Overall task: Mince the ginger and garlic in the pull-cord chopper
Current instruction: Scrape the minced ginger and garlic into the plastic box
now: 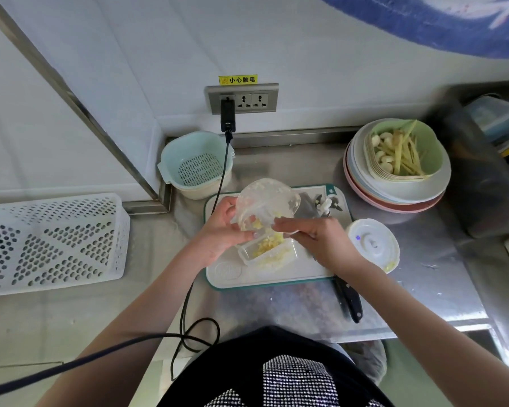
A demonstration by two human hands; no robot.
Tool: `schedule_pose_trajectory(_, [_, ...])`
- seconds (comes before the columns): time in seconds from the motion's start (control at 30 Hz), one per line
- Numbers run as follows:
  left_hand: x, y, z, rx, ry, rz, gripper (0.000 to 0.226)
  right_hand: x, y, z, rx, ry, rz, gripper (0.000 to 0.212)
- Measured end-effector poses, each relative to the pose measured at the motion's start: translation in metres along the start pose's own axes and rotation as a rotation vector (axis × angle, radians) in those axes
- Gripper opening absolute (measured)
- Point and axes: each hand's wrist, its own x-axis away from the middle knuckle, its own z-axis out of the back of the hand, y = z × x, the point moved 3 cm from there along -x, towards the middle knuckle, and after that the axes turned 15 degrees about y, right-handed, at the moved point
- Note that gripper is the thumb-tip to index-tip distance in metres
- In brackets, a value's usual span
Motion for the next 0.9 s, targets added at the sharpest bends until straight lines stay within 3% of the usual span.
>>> schedule_pose_trajectory(0.17, [-0.003, 0.001, 0.003, 0.045, -0.001, 0.015, 0.060, 0.015, 0.021, 0.005, 0.051, -0.118, -0.063, 0.029])
schedule_pose_trajectory(0.37, [-0.001, -0.004, 0.000, 0.004, -0.042, 0.019, 0.061, 0.005, 0.005, 0.017, 0.072, 0.064, 0.052, 0.031])
schedule_pose_trajectory(0.57, [-0.002, -0.006, 0.003, 0.077, -0.009, 0.041, 0.059, 0.025, 0.009, 0.009, 0.187, -0.003, 0.029, 0.025])
schedule_pose_trajectory(0.73, [0.001, -0.010, 0.003, 0.179, -0.072, 0.128, 0.066, 0.011, -0.006, 0.002, -0.088, 0.190, -0.117, 0.023])
schedule_pose_trajectory(0.9, [0.001, -0.009, 0.001, 0.393, -0.198, 0.212, 0.095, 0.001, -0.010, -0.028, -0.272, 0.107, -0.232, 0.025])
